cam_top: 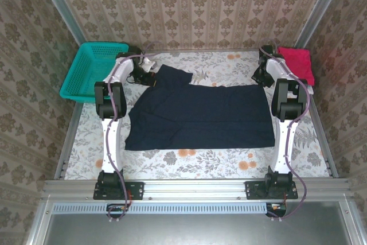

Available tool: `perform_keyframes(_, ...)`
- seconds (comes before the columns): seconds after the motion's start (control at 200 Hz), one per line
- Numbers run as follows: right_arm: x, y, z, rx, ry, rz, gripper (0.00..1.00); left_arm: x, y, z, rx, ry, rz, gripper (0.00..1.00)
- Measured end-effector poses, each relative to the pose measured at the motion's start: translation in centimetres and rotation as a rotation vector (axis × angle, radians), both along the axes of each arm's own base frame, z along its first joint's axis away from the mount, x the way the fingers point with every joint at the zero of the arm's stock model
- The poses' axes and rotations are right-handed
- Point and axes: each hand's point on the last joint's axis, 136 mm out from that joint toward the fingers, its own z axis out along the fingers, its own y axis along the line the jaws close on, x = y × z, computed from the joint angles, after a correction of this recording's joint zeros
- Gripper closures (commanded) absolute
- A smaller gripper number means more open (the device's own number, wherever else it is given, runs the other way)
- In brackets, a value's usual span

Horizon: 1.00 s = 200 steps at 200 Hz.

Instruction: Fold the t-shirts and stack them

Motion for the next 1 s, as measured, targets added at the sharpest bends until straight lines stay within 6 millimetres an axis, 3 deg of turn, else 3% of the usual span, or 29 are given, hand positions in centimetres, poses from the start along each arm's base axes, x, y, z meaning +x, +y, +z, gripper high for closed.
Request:
perform_keyframes(0.22, -1.2, 0.2, 1.5, -0.003, -0.026, 0.005, 1.00, -0.3, 0.0, 1.3, -0.024, -0.040, 0.004, 1.00)
perform_keyframes(0.465, -2.6, 0.6, 7.2, -0.014, -0.145, 0.015, 1.00, 0.0, 0.0, 6.8, -0.072, -0.169, 0.009, 1.00)
perform_keyframes(0.585, -3.7, 0.8, 9.0, -0.018, -0.179, 0.027, 1.00, 0.0, -0.1, 8.6, -0.090, -0.211, 0.005, 1.00)
perform_keyframes(1.0, -9.3, 1.8, 12.0, -0.004, -0.230, 0.049, 1.00, -4.9, -0.3, 10.3, -0.178, -0.192, 0.009, 1.00)
